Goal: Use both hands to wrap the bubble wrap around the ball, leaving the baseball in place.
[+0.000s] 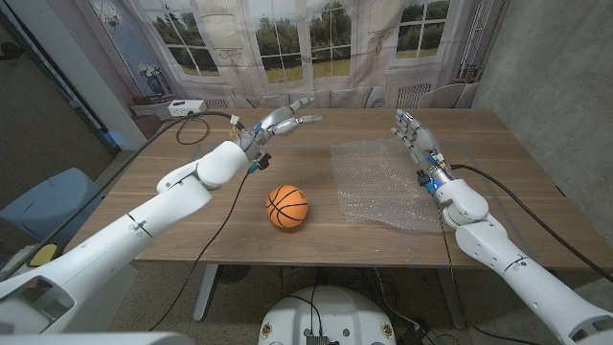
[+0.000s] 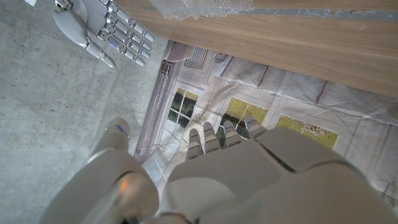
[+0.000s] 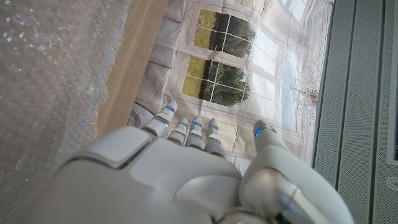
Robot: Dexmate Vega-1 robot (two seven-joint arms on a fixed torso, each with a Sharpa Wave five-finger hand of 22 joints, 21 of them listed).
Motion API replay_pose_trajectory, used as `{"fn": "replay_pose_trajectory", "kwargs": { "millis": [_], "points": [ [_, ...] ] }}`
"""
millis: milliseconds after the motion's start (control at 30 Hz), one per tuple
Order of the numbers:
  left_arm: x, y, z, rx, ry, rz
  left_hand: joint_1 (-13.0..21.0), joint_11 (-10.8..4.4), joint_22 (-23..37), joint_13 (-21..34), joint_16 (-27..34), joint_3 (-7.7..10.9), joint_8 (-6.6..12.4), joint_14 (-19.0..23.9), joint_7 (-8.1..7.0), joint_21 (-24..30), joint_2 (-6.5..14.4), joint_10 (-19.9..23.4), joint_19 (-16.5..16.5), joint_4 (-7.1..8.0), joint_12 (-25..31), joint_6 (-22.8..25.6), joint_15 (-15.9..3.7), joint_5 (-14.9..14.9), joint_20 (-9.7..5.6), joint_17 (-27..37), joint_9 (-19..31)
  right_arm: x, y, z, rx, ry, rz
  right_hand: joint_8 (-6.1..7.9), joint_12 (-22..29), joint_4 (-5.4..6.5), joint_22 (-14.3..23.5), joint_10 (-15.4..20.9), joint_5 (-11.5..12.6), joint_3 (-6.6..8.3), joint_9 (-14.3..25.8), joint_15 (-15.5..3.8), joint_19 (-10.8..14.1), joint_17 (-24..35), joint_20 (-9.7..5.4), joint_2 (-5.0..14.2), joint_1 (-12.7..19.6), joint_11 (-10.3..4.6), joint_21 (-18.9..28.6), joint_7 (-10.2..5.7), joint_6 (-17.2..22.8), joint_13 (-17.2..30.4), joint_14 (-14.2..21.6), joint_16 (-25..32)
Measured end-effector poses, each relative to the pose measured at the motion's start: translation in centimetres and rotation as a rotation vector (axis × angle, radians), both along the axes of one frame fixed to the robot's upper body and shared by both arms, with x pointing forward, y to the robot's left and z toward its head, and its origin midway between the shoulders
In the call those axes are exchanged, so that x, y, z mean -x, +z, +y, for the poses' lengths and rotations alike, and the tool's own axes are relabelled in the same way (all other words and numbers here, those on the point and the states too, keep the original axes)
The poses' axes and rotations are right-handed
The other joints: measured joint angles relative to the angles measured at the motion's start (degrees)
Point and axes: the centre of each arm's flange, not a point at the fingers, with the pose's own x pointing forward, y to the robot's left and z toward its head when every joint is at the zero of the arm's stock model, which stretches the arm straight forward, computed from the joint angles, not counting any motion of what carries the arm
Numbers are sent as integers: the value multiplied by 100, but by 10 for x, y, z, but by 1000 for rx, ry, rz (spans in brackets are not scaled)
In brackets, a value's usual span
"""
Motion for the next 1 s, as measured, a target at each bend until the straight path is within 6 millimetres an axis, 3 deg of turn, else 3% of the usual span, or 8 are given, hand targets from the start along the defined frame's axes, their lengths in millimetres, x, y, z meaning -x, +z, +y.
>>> {"fn": "replay_pose_trajectory", "kwargs": {
  "millis": [367,533,900,1000],
  "points": [
    [7,13,-33,-209,-16,-22,80,33,0,24,12,-41,0,0,-2,38,-93,14,57,-40,0,3,0,46,49,-1,0,14,4,0,6,-30,-44,0,0,-24,0,0,0,-24,0,31,-25,0,25,-47,1,0,0,0,0,0,31,0],
    [10,17,-45,-285,-27,-28,133,41,-1,26,28,-80,0,0,-196,82,-145,23,117,-78,0,73,0,72,50,-1,0,18,4,0,4,-40,-54,0,0,-24,0,-1,0,-24,0,31,-25,1,25,-46,1,0,0,-22,21,0,31,0],
    [24,20,-79,-487,-58,-74,313,80,-1,26,91,-129,90,47,-229,126,-325,66,282,-127,0,359,-4,176,28,-1,-1,28,0,1,-7,-58,-72,0,0,-47,0,-1,0,-48,0,31,-23,1,26,-46,1,0,0,-21,20,0,31,0],
    [27,20,-84,-526,-61,-89,395,60,-1,25,95,-159,154,74,-372,161,-407,147,356,-157,0,499,-32,242,36,-1,-1,30,-2,1,-10,-61,-74,0,0,-47,0,20,0,-48,0,31,6,1,55,-46,1,-21,0,-21,20,0,31,0]
  ]
}}
